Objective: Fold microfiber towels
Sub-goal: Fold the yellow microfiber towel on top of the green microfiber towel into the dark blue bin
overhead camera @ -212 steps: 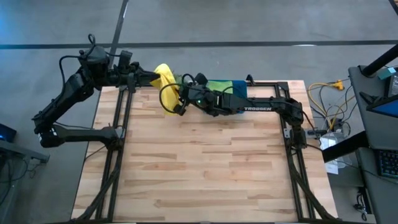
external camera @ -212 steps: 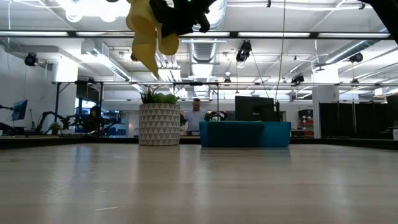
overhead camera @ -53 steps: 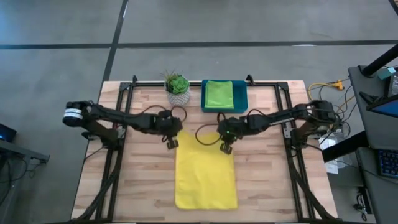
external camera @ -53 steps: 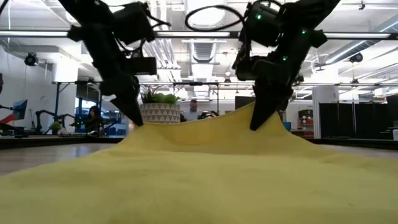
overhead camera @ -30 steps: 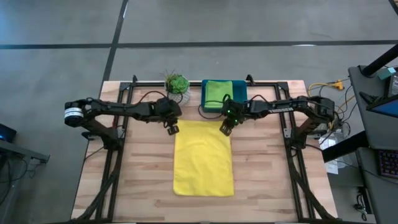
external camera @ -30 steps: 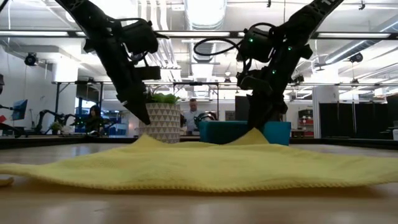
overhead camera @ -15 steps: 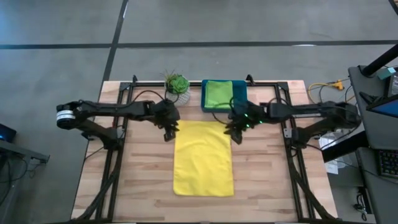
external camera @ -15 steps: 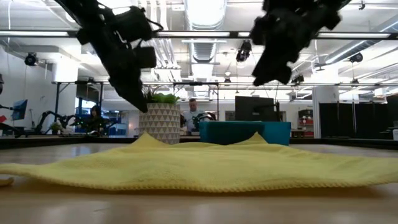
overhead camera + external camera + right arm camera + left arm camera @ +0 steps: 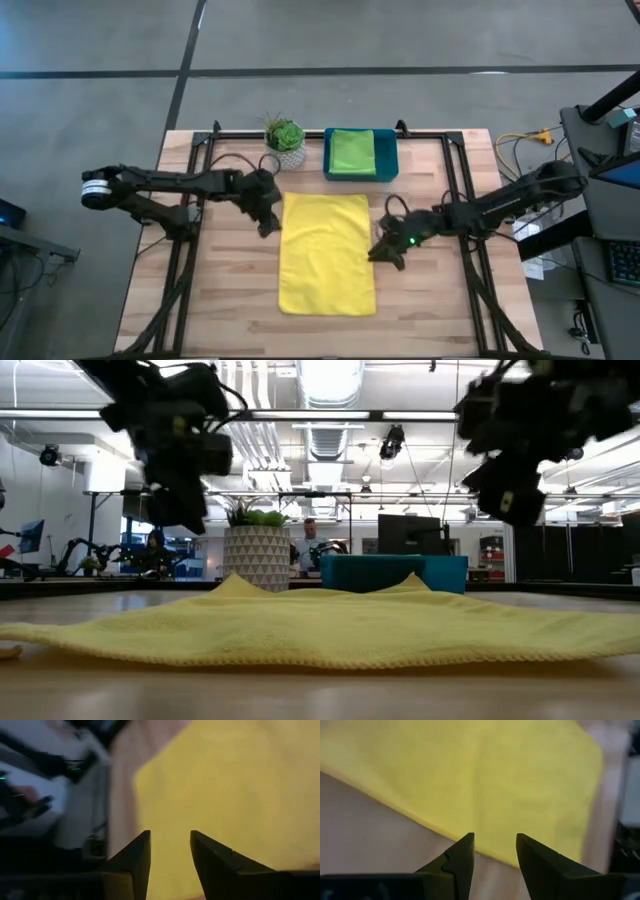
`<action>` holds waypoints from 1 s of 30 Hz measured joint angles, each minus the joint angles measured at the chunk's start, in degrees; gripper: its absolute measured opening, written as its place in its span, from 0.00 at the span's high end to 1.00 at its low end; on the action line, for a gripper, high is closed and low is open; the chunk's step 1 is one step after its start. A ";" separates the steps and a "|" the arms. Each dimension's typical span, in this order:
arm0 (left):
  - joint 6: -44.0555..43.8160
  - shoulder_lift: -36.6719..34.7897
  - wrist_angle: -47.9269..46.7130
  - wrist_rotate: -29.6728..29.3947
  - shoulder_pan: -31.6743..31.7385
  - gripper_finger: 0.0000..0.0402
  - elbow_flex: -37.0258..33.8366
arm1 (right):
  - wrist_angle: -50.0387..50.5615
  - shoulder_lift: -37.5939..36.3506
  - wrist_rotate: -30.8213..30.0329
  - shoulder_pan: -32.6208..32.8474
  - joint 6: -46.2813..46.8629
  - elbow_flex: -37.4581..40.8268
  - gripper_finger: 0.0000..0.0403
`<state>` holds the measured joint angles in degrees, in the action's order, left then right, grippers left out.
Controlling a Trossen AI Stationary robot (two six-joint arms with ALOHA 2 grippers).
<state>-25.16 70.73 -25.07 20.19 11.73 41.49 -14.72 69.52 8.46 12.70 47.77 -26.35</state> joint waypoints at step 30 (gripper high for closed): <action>-5.05 21.79 40.38 -37.89 -53.25 0.70 6.06 | 6.87 0.04 -44.06 33.27 -1.33 -8.02 0.68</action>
<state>-30.21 92.52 15.31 -17.71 -41.52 47.55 -7.86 69.56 -35.60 45.96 46.45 -34.37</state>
